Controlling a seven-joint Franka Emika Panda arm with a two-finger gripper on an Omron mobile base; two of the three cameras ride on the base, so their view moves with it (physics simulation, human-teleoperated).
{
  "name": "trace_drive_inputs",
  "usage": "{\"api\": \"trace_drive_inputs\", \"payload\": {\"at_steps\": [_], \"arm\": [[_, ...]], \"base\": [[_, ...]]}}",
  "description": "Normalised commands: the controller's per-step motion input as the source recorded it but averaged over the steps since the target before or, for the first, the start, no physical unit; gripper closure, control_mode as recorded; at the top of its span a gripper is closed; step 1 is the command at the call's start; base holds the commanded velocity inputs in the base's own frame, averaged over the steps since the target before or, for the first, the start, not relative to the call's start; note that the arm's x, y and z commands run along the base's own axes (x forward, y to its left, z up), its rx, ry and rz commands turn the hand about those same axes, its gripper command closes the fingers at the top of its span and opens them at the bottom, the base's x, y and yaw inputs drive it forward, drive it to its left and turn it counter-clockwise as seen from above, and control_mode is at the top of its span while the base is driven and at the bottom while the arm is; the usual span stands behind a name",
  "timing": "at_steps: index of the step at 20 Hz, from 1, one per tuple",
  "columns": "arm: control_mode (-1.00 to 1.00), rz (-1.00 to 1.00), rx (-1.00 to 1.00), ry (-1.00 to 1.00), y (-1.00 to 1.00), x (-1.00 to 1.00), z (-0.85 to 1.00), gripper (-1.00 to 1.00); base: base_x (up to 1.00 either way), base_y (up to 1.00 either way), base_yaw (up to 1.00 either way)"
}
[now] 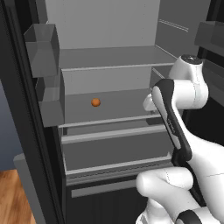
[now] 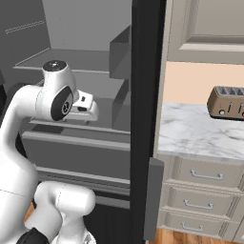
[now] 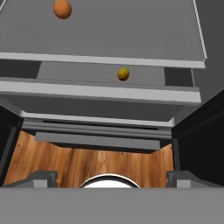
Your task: Fully open the fridge drawer.
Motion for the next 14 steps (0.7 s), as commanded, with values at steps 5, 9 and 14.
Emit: {"api": "trace_drive_inputs", "payload": {"at_steps": [5, 9, 14], "arm": [[-1.00, 0.00, 0.00, 0.00, 0.00, -0.09, 0.00, -1.00], [-1.00, 0.00, 0.00, 0.00, 0.00, 0.00, 0.00, -1.00], [-1.00, 0.00, 0.00, 0.00, 0.00, 0.00, 0.00, -1.00]], "base": [[0.00, 0.00, 0.00], [0.00, 0.00, 0.00], [0.00, 0.00, 0.00]]}}
